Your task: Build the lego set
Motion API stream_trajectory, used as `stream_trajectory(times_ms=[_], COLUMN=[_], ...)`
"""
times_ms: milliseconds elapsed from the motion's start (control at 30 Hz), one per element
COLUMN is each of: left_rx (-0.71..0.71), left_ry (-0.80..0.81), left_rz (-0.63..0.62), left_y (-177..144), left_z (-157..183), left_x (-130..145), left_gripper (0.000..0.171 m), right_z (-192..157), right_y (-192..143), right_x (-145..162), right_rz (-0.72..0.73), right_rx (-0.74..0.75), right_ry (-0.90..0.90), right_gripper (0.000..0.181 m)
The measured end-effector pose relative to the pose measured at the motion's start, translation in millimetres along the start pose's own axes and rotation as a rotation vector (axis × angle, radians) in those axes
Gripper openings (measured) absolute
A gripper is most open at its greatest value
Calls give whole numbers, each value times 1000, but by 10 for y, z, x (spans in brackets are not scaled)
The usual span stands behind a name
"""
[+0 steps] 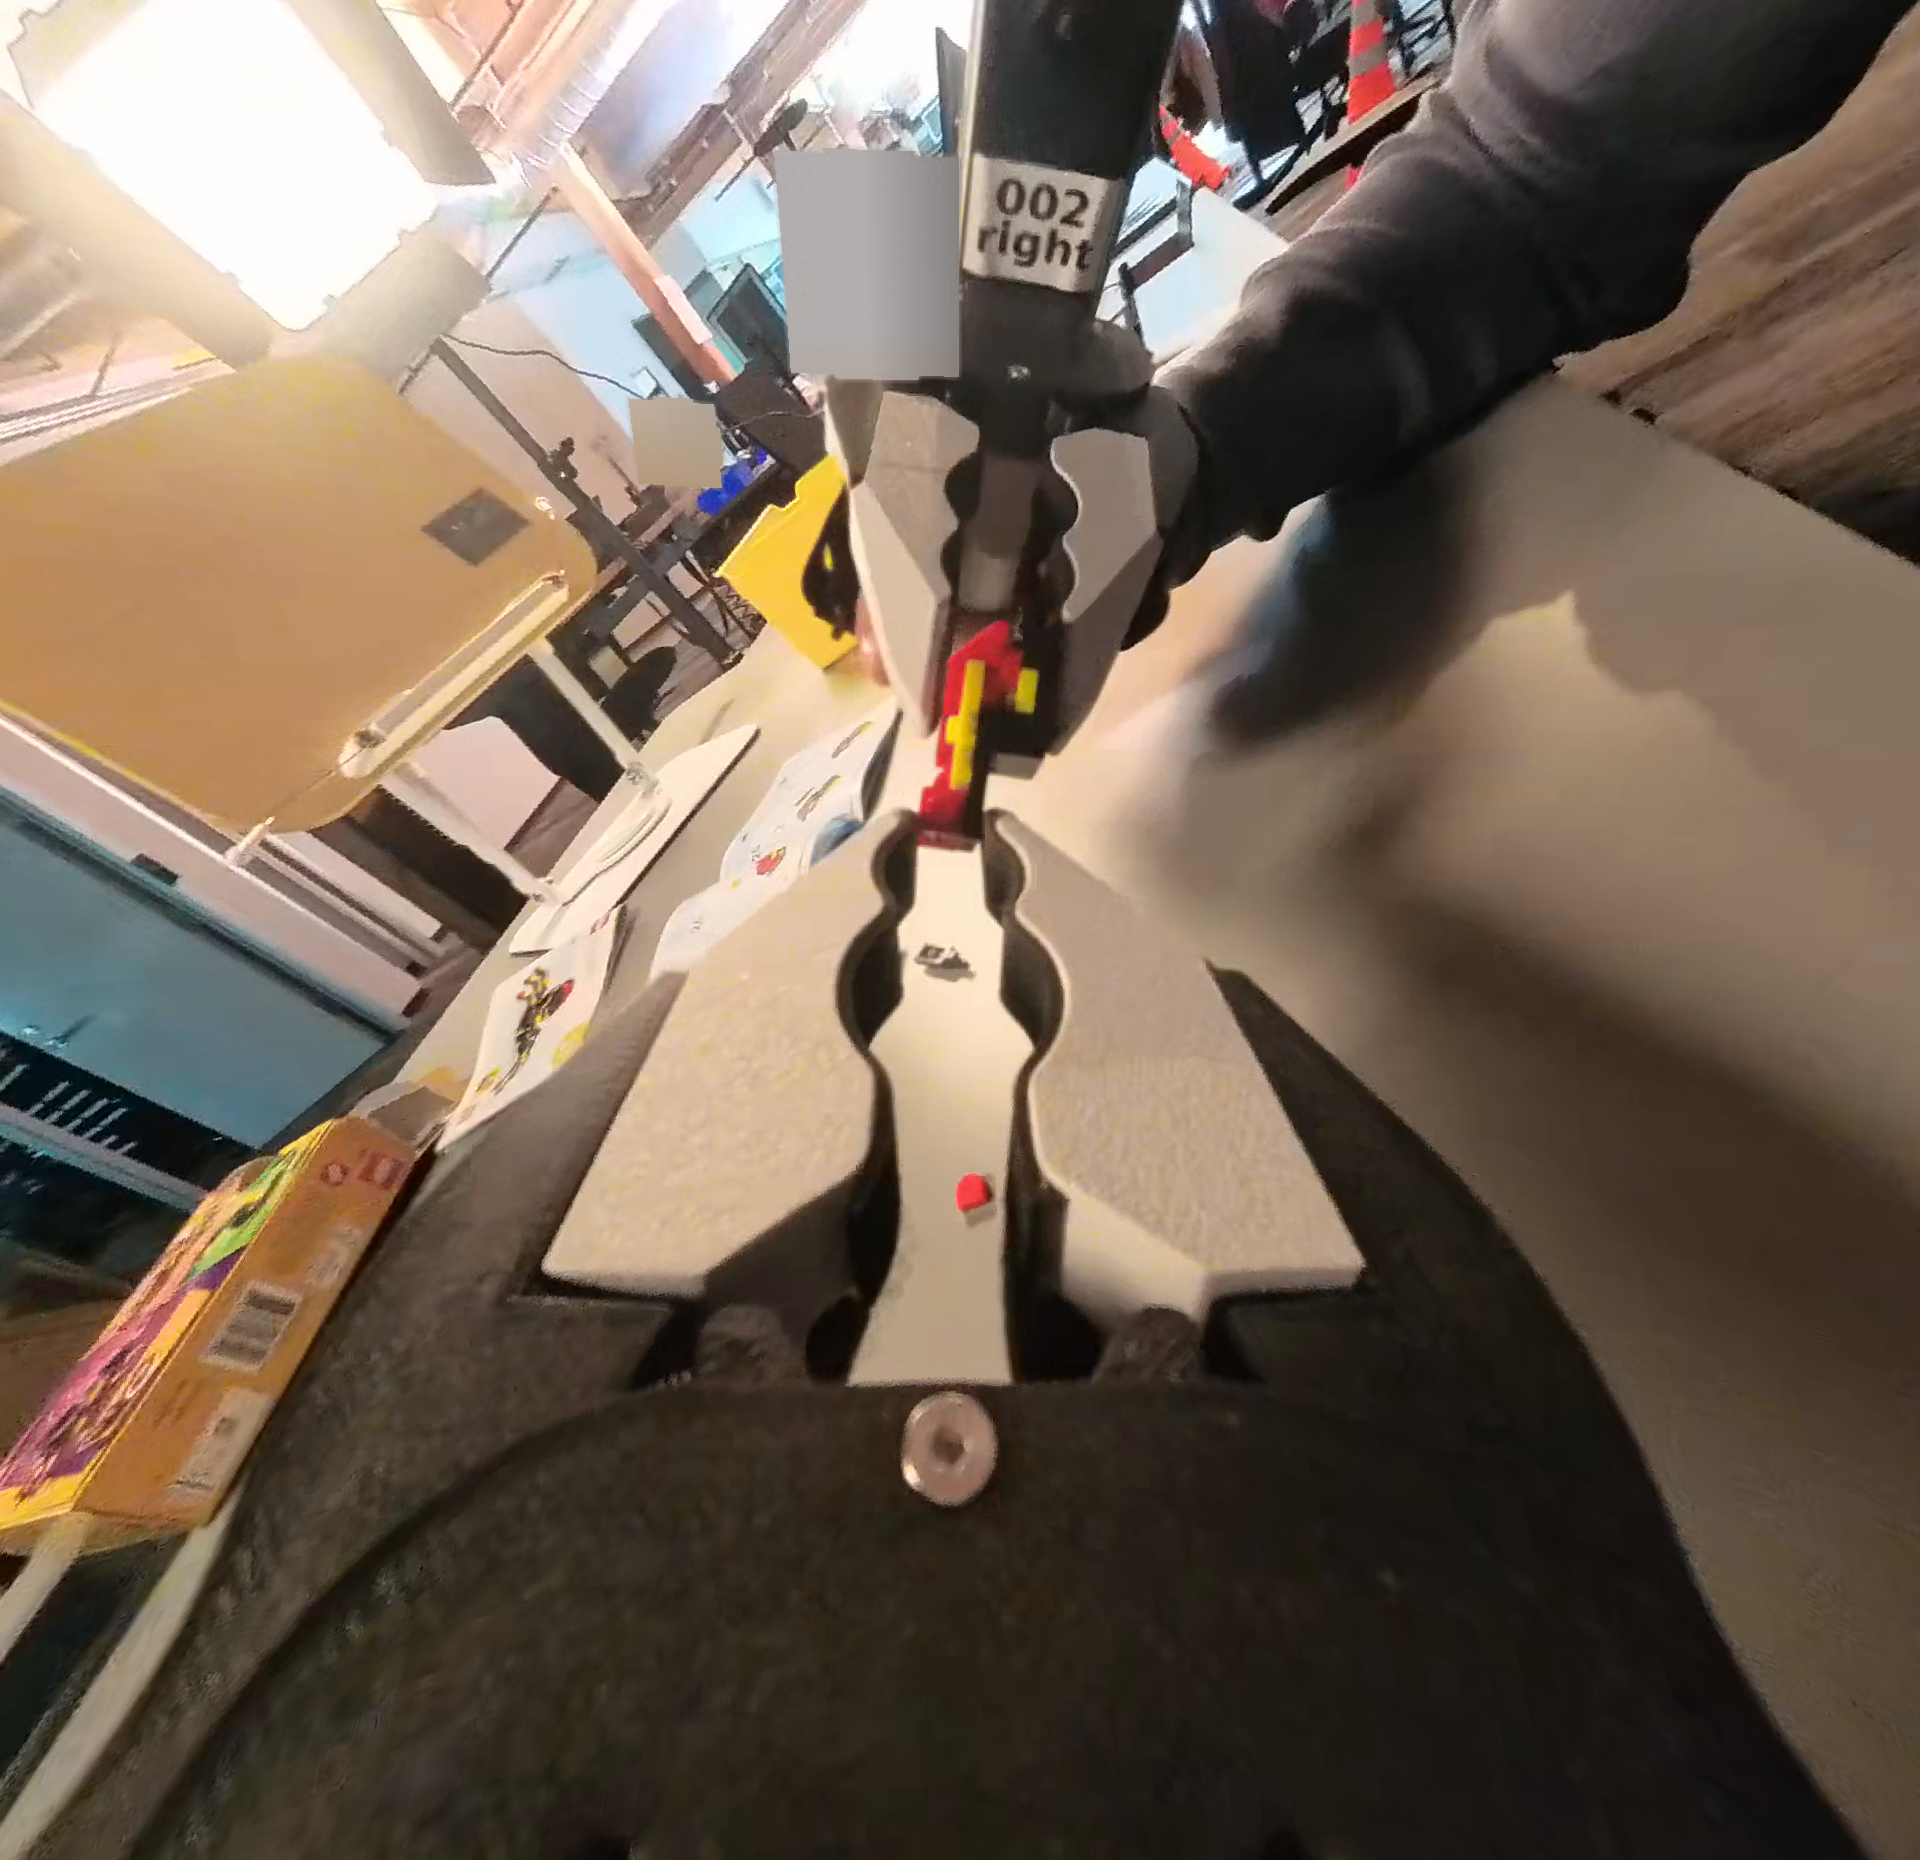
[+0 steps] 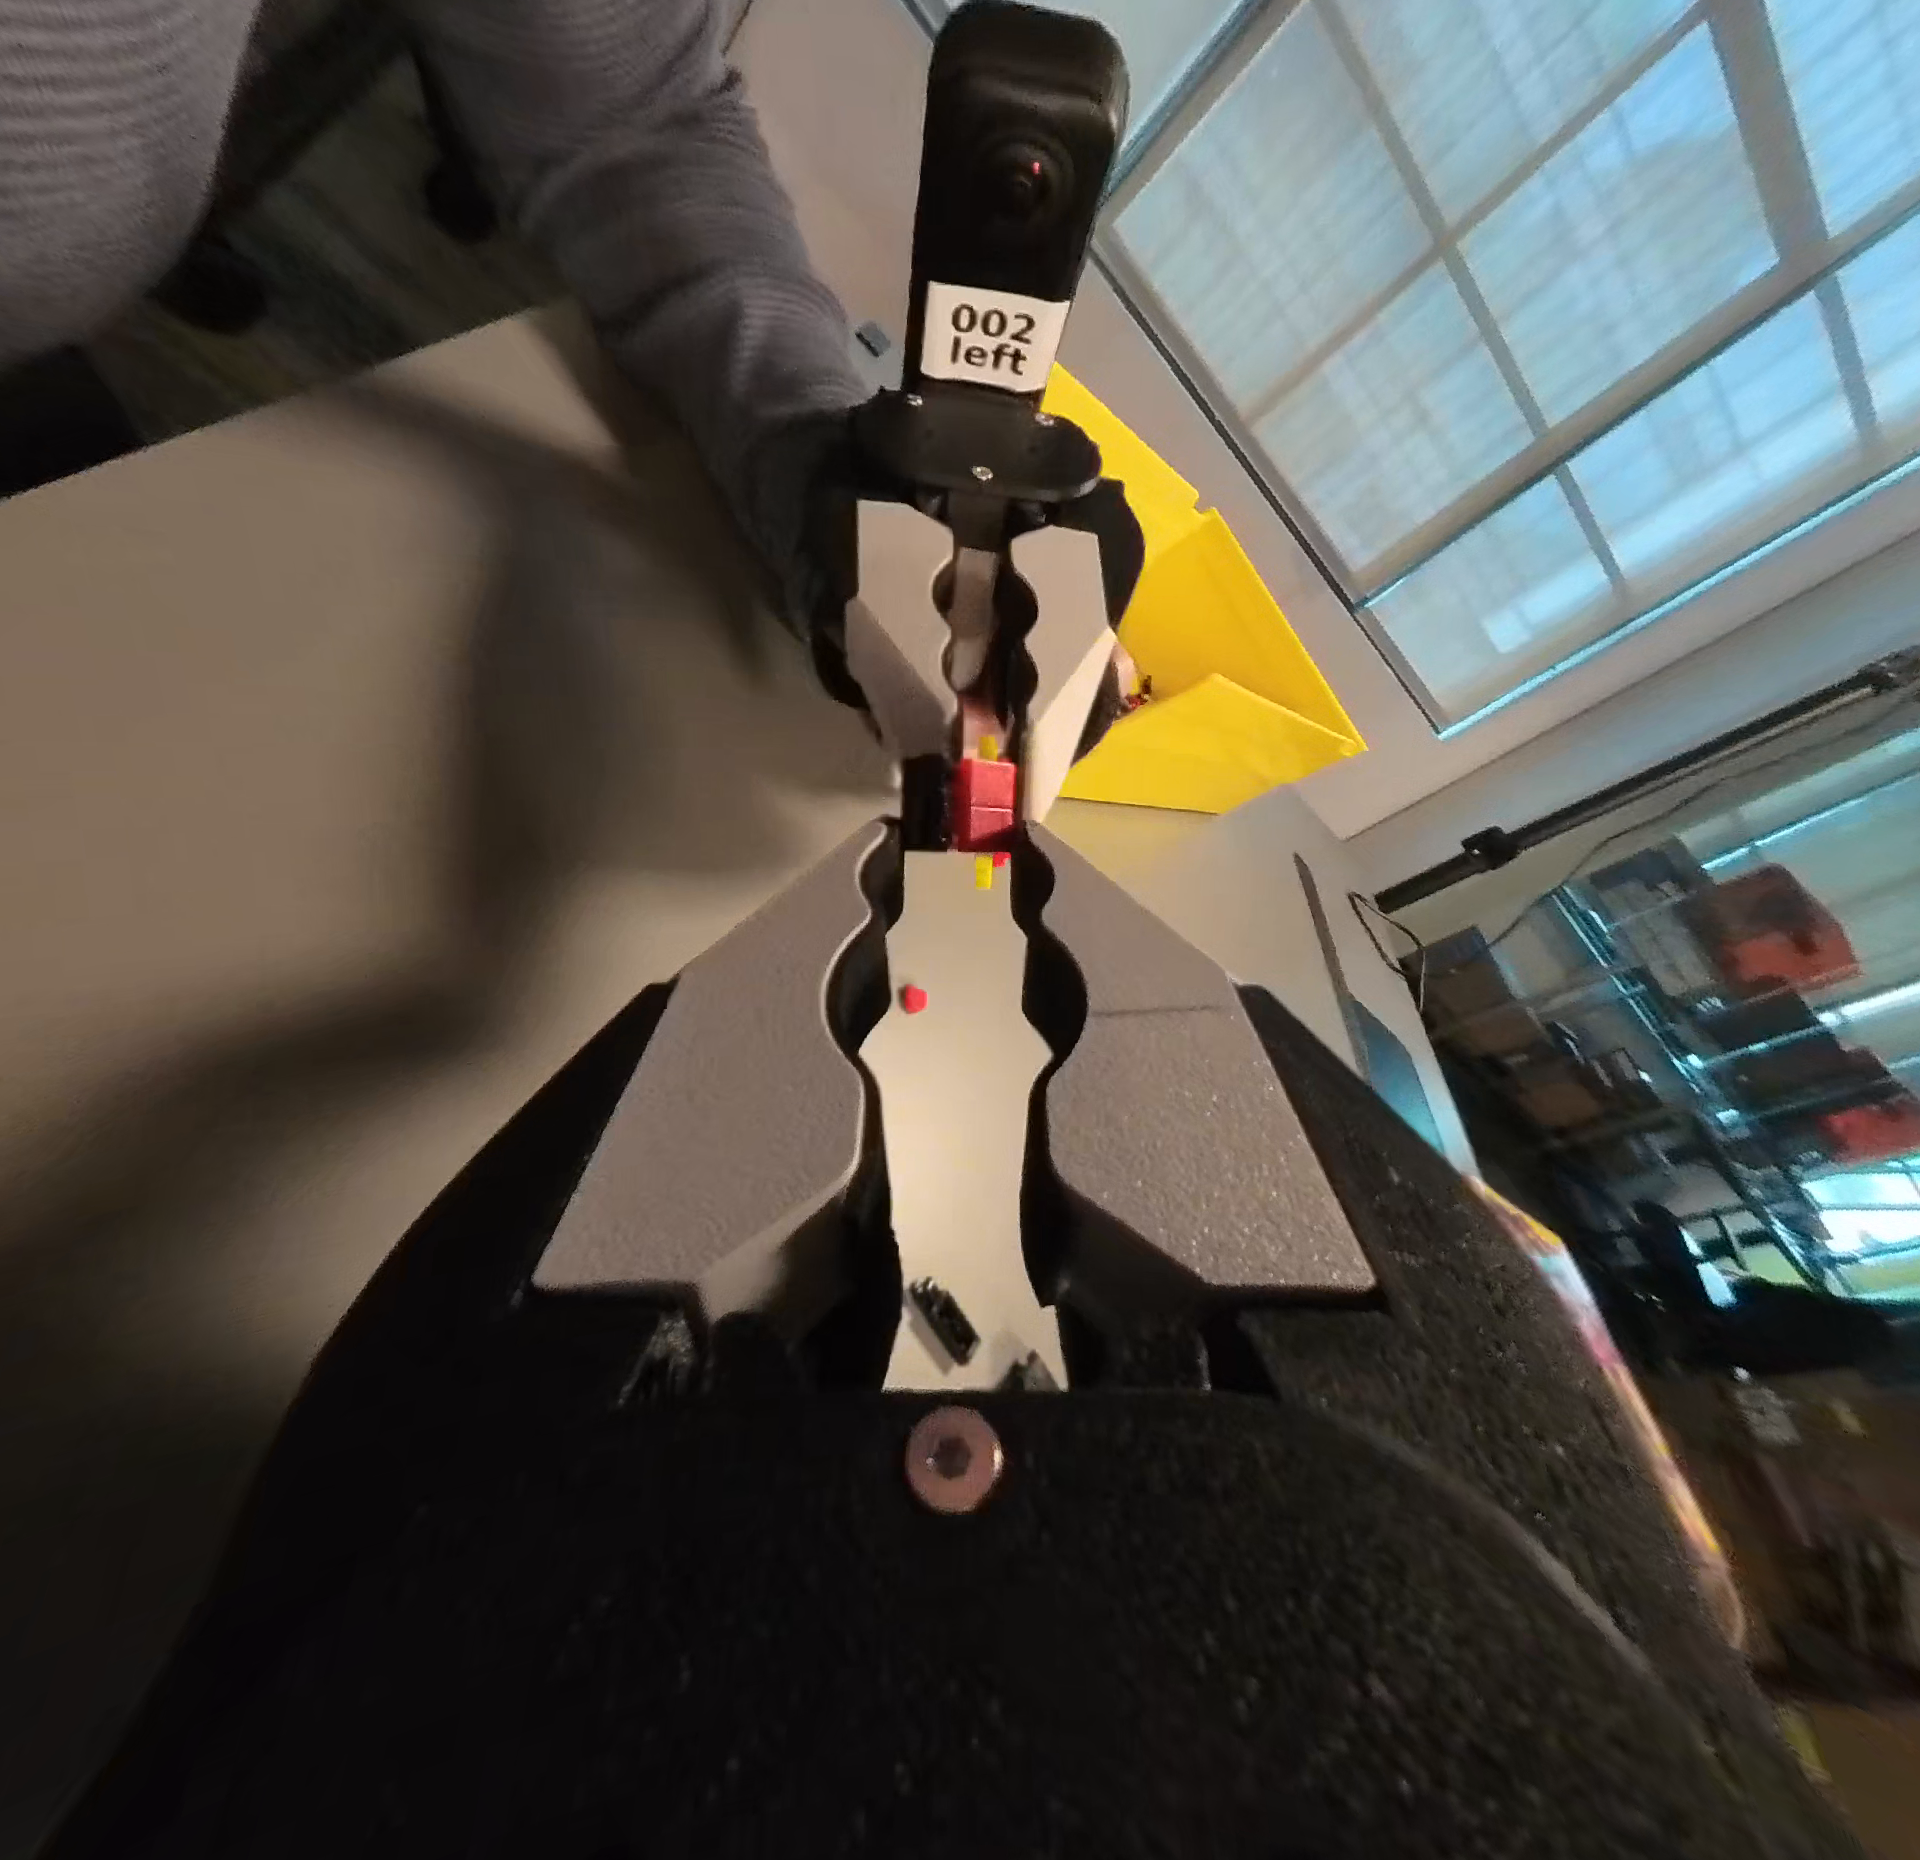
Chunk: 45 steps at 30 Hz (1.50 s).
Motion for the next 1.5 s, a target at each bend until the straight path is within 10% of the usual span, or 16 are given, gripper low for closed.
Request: stream_trajectory(times_ms=[167, 400, 667, 967, 1333, 1500], left_rx=[-14, -163, -195, -178, -51, -74], left_ry=[43, 460, 515, 288, 613, 841], left_rz=[-33, -505, -548, -362, -308, -501], left_y=[-24, -118, -85, 11, 18, -255], left_z=[-34, -247, -224, -146, 7, -167], left_x=[7, 447, 405, 229, 227, 386], left_gripper=[9, 9, 9, 48, 19, 20], right_z=[43, 82, 205, 141, 8, -104], right_y=[-28, -33, 72, 115, 172, 103], right_x=[217, 579, 795, 644, 429, 705], right_rz=[-94, -359, -666, -413, -225, -313], right_rx=[21, 71, 218, 211, 147, 28], right_ry=[13, -79, -367, -338, -365, 55], right_gripper=[18, 37, 25, 18, 18, 20])
Point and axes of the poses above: each gripper's, where its closed fingertips meet, y out along the fingers, x out of its underside, z = x × y across the jaws, the point moved 1 cm from there along -y, back along the fingers, and after that the axes turned 11 degrees about z, right-handed, at the moved point
